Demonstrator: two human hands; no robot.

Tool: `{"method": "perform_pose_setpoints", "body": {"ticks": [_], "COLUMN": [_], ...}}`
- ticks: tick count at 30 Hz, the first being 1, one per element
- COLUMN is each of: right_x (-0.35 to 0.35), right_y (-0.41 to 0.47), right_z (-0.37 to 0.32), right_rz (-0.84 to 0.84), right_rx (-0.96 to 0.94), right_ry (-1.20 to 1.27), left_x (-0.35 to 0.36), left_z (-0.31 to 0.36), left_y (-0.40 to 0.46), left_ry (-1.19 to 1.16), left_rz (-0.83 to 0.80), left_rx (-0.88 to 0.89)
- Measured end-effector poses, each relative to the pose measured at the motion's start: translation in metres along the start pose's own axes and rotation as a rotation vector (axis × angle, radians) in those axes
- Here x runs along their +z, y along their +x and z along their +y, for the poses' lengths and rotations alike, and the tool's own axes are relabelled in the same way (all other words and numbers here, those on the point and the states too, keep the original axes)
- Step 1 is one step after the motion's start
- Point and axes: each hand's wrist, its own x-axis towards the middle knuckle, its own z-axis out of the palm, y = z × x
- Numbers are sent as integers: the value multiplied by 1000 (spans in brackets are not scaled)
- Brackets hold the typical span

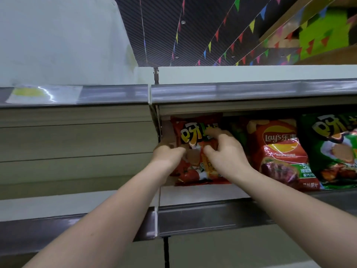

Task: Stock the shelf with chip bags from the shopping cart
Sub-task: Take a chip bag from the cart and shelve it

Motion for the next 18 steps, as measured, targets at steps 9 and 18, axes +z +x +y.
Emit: {"method": "perform_pose_setpoints", "body": {"ticks": [9,18], "right_x": [33,73], "right_y": [-23,-38], "right_z": [-64,-122], "right_rz": [-288,-452], "right_rx": [-212,-308], "right_ry": [116,367], "left_x": [-88,-182], "left_z": [-24,-55], "left_y": [-35,-91], "left_ry": [4,101], "left_rz": [272,607], "left_rx": [160,9]}}
